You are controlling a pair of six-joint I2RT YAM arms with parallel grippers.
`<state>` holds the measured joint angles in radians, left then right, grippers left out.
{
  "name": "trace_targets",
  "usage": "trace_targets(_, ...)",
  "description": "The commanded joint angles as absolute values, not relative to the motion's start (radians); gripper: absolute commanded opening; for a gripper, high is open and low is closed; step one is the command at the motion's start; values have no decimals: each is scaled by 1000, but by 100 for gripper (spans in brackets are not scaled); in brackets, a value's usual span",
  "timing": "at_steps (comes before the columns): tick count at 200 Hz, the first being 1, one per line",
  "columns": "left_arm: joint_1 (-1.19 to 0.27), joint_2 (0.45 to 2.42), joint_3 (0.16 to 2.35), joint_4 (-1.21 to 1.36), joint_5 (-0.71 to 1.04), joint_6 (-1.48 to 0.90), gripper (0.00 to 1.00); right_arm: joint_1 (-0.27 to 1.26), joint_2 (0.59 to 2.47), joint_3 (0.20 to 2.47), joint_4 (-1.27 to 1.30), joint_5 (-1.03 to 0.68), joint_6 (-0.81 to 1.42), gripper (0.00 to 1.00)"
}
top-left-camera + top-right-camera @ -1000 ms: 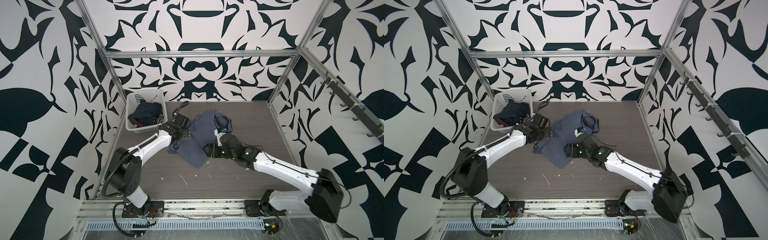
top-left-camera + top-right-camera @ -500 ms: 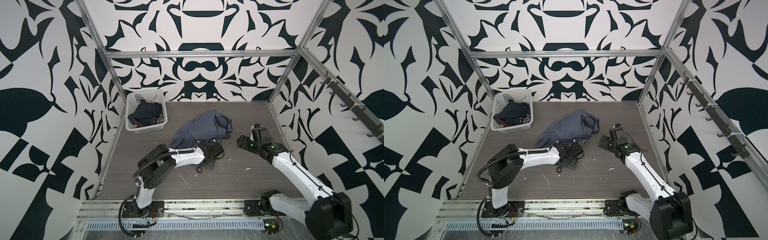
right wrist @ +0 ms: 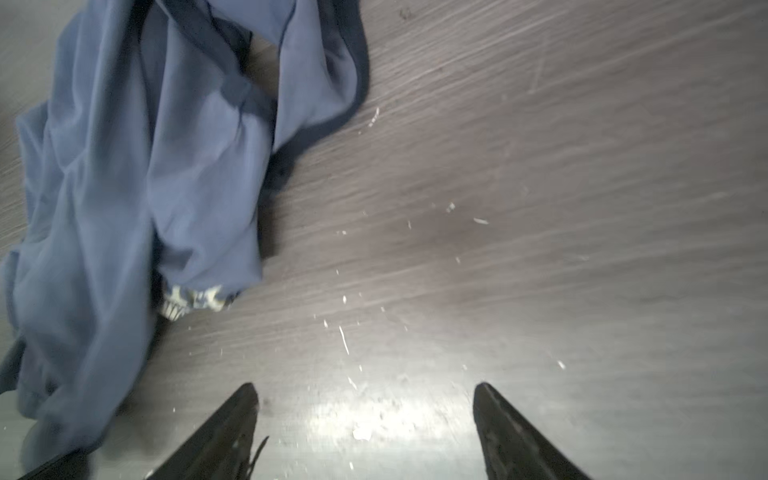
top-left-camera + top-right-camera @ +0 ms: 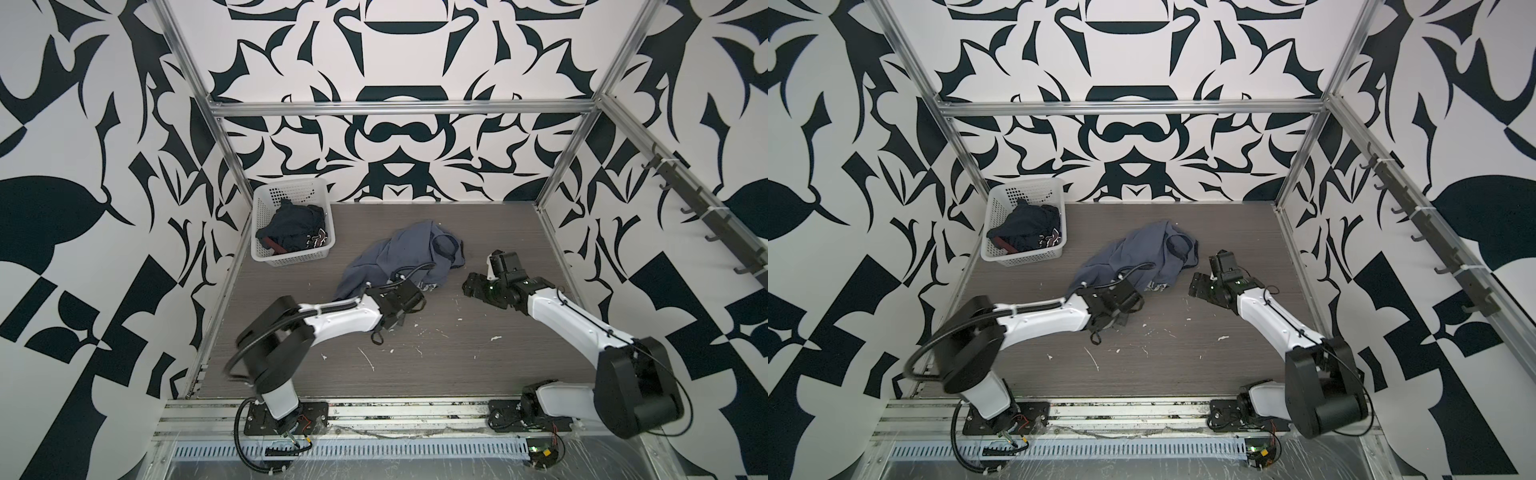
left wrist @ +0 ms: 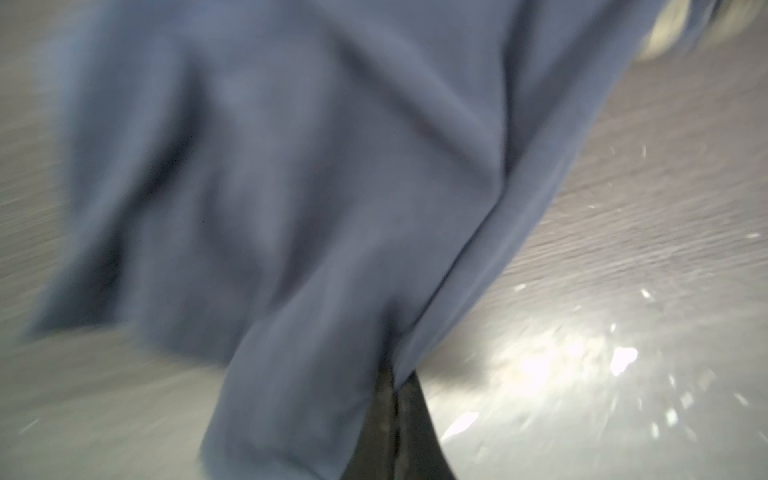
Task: Fold and stack the tank tops
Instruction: 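Grasp the dark neckline with the right gripper while the left grips the hem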
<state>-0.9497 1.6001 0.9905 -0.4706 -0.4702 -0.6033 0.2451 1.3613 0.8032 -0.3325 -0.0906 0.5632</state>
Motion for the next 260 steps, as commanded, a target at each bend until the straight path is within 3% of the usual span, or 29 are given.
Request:
trace_targets(1,-902,1413,915,-390,-508,-646,0,239,1442,920,-255,-110,545,82)
trace_targets(37,-810,1214,850,-376,-440,-653,0,239,1624,1072,-261,-141,551,70)
trace_targets(99,-738,1161,859,-387,-391,-636,0,257,1823,1204,-350,-80,533,47)
trace_targets(138,-670,1156,902,-410,-362,-610,0,257,1855,1254,-400,-78,488,20)
trace_targets(157,-631,1149,940,-440,-364,-582,0,256,1796,1265,-450,-16,452,6)
trace_targets(176,-580,1129,1004,-478,-373,-537,0,253,1697,1277,-515,75,407,0)
trace_targets(202,-494,1047,1102,-510,-368,-484,0,240,1494,1275,-593,170,360,0)
trace_targets(234,-461,932,1183,-495,-350,-441,0,235,1223,1239,-655,168,344,0)
trace_targets(260,-450,950,1202,-474,-365,-414,0,233,1087,1174,-659,270,344,0)
